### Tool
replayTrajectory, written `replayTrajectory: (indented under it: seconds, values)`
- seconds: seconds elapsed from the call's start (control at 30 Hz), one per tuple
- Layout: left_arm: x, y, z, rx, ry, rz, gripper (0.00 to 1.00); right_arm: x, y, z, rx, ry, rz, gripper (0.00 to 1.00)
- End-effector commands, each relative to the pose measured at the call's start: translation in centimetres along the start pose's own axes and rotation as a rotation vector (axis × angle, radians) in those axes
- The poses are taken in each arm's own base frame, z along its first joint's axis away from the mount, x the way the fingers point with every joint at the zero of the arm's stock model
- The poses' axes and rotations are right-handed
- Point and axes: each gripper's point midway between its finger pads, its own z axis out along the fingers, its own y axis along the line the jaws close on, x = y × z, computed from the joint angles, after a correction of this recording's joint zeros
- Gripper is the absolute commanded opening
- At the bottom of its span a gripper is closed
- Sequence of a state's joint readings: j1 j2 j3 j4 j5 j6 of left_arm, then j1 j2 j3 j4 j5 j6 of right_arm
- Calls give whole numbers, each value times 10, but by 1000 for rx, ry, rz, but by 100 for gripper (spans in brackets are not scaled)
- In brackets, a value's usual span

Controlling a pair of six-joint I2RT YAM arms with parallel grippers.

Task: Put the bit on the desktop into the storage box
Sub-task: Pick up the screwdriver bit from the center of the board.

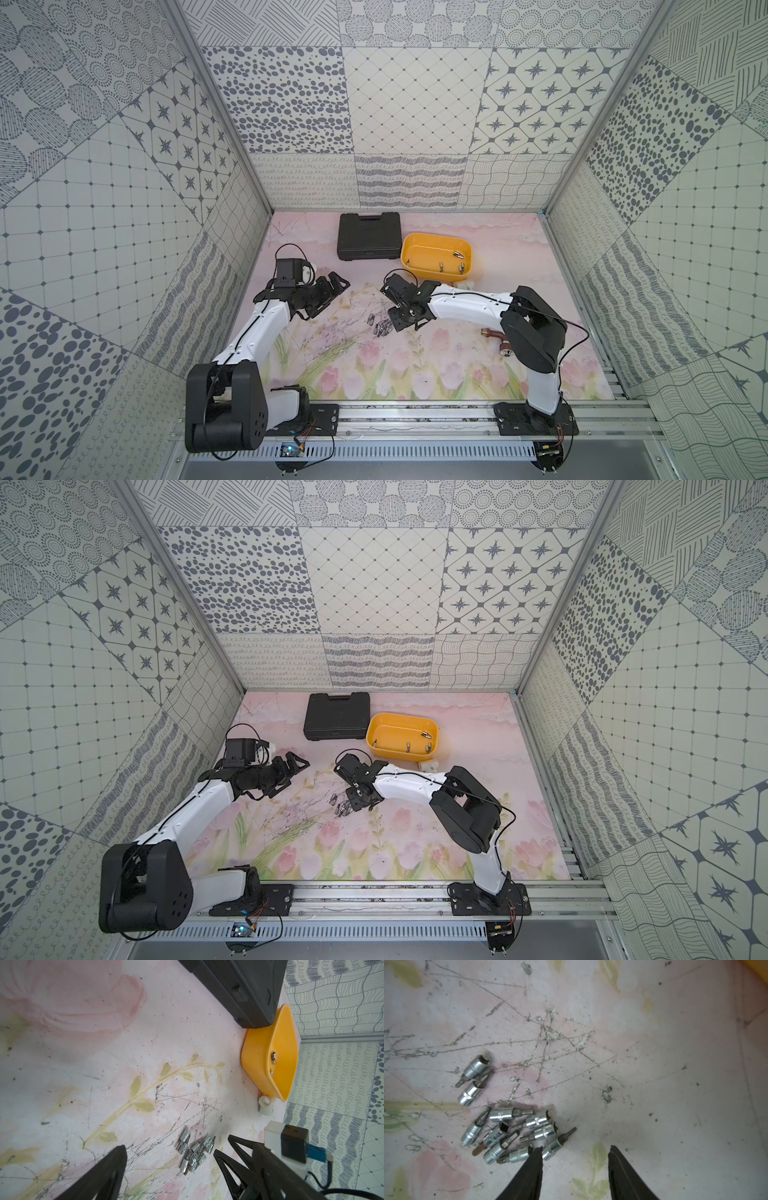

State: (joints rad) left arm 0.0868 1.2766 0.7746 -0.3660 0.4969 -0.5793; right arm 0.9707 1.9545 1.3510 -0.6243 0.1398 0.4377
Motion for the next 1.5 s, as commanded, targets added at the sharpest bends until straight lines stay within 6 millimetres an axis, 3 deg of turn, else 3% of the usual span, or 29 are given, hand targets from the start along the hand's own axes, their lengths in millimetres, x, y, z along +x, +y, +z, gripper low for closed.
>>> replayTrajectory:
  seconds: [0.0,0.73,1.47]
  values:
    - [1,-5,1,35,12,14,99,-6,7,5,-8,-9,-5,53]
    - [2,-3,2,30,14,13,99,16,-3,14,54,53,-31,43]
    - [2,-3,1,30,12,12,99,32,-10,23,109,119,-65,23]
